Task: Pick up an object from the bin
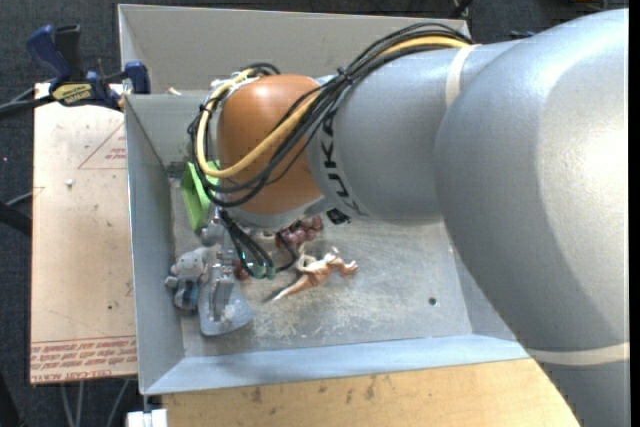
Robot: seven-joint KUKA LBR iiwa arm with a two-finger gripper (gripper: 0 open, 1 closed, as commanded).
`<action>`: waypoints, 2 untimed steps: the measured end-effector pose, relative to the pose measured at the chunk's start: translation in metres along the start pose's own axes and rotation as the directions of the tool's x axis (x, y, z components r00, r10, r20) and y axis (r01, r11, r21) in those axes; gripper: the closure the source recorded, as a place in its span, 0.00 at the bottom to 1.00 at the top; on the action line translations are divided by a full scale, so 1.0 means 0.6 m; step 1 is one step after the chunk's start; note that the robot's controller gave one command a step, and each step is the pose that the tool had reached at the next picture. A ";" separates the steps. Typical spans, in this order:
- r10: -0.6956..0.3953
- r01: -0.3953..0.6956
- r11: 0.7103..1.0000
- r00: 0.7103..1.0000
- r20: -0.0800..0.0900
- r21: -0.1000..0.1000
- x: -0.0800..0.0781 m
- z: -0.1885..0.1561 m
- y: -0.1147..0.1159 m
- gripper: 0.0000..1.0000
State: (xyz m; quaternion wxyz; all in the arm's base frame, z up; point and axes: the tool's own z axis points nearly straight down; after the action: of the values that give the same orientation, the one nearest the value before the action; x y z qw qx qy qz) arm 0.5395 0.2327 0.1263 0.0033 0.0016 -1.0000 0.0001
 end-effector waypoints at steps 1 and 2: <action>0.003 -0.003 1.000 1.000 0.006 -0.001 -0.004 -0.006 -0.001 0.00; -0.130 0.130 0.992 0.991 0.011 -0.002 -0.015 0.014 -0.006 0.00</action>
Offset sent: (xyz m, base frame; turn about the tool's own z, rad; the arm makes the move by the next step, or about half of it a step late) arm 0.0287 -0.0253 -0.0563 -0.5161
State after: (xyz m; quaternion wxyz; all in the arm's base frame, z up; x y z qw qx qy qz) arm 0.5485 0.2289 0.1179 -0.0021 0.0666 -0.9978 -0.0016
